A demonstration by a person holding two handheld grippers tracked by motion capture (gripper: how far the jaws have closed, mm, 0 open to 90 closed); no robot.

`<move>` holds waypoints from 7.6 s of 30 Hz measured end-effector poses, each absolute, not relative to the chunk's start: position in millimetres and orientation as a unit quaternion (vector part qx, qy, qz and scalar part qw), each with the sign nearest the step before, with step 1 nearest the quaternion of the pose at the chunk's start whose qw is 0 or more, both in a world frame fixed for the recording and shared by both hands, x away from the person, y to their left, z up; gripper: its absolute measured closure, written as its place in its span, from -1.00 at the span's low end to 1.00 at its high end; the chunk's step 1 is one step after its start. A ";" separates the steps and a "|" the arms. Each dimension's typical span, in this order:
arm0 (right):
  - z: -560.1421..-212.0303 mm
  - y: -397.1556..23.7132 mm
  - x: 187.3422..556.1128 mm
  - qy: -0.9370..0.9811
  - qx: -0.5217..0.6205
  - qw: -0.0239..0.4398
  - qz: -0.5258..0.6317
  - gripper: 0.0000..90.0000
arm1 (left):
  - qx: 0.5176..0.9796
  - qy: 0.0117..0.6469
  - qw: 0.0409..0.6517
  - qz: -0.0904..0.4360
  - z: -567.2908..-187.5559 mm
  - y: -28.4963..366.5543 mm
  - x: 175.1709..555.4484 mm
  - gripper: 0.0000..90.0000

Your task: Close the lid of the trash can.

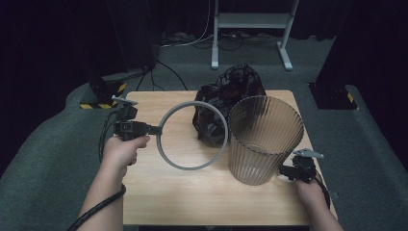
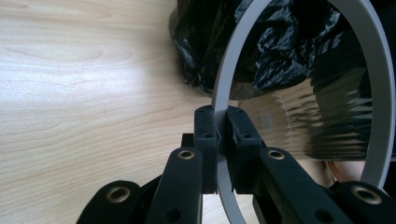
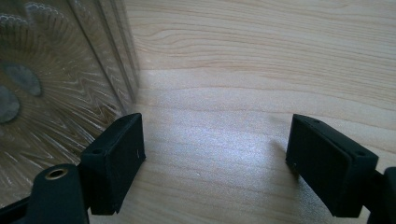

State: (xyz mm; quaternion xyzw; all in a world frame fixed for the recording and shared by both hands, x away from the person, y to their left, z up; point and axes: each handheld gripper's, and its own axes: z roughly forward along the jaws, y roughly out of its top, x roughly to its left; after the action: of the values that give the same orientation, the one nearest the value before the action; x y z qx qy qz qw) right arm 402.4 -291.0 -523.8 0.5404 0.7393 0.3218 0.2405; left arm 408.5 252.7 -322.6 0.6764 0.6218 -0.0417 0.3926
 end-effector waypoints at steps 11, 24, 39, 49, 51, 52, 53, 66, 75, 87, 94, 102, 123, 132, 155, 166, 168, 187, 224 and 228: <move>-523.8 -291.1 402.5 0.739 0.540 0.240 0.322 -0.57 | 0.672 0.619 0.404 -0.035 -310.0 256.2 408.6 0.86; -523.8 -291.0 402.4 0.739 0.540 0.241 0.321 -0.57 | 0.675 0.610 0.414 -0.031 -285.1 251.2 410.2 0.86; -523.8 -291.0 402.4 0.739 0.540 0.241 0.321 -0.57 | 0.691 0.594 0.410 -0.035 -269.4 214.0 424.1 0.86; -523.8 -289.9 401.2 0.738 0.541 0.243 0.323 -0.53 | 0.706 0.580 0.404 -0.043 -262.6 178.9 435.7 0.86; -523.8 -289.9 401.2 0.738 0.541 0.243 0.323 -0.53 | 0.708 0.577 0.404 -0.044 -260.6 171.9 437.6 0.86; -523.8 -289.9 401.2 0.738 0.541 0.243 0.323 -0.53 | 0.710 0.576 0.403 -0.043 -259.5 168.6 438.7 0.86; -523.8 -290.0 401.3 0.738 0.541 0.243 0.323 -0.52 | 0.711 0.574 0.403 -0.043 -258.2 165.4 439.5 0.86; -523.7 -290.2 401.5 0.739 0.539 0.242 0.324 -0.52 | 0.728 0.557 0.398 -0.035 -241.6 130.0 447.8 0.86; -523.7 -290.0 401.2 0.739 0.539 0.243 0.324 -0.51 | 0.731 0.550 0.401 -0.047 -241.1 113.7 453.8 0.86; -523.7 -290.1 401.2 0.739 0.539 0.242 0.324 -0.51 | 0.734 0.541 0.407 -0.056 -242.0 90.9 462.0 0.86; -523.7 -290.1 401.2 0.739 0.539 0.242 0.324 -0.51 | 0.744 0.531 0.403 -0.058 -241.6 71.5 464.8 0.86; -523.7 -290.2 401.3 0.739 0.539 0.241 0.324 -0.51 | 0.751 0.524 0.397 -0.063 -244.3 56.2 466.7 0.86; -523.7 -290.4 401.5 0.740 0.538 0.240 0.325 -0.51 | 0.756 0.522 0.389 -0.062 -250.4 54.3 464.5 0.86; -523.6 -290.5 401.5 0.740 0.538 0.240 0.326 -0.51 | 0.759 0.523 0.384 -0.055 -253.4 54.4 463.9 0.84; -523.7 -290.4 401.4 0.740 0.538 0.241 0.326 -0.51 | 0.775 0.508 0.375 -0.022 -257.2 58.0 459.9 0.52; -523.7 -290.4 401.4 0.740 0.538 0.241 0.325 -0.51 | 0.773 0.500 0.390 0.003 -256.9 71.2 454.8 0.19; -523.7 -290.4 401.4 0.740 0.538 0.241 0.325 -0.51 | 0.773 0.500 0.390 0.009 -258.0 74.8 453.5 0.15; -523.6 -290.4 401.4 0.740 0.537 0.241 0.325 -0.51 | 0.774 0.507 0.375 0.053 -292.7 117.8 440.1 -0.14; -523.7 -290.4 400.9 0.741 0.535 0.242 0.325 -0.50 | 0.797 0.465 0.367 0.118 -415.4 153.5 405.3 -0.48; -523.7 -290.4 400.8 0.741 0.535 0.242 0.324 -0.50 | 0.802 0.474 0.344 0.116 -442.8 157.4 404.0 -0.55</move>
State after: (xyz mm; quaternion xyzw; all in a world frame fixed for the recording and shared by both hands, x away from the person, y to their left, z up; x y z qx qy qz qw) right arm 400.8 -290.4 -523.7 0.5354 0.7413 0.3244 0.2418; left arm 404.0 157.4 -442.8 0.8021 0.4744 0.1162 0.3437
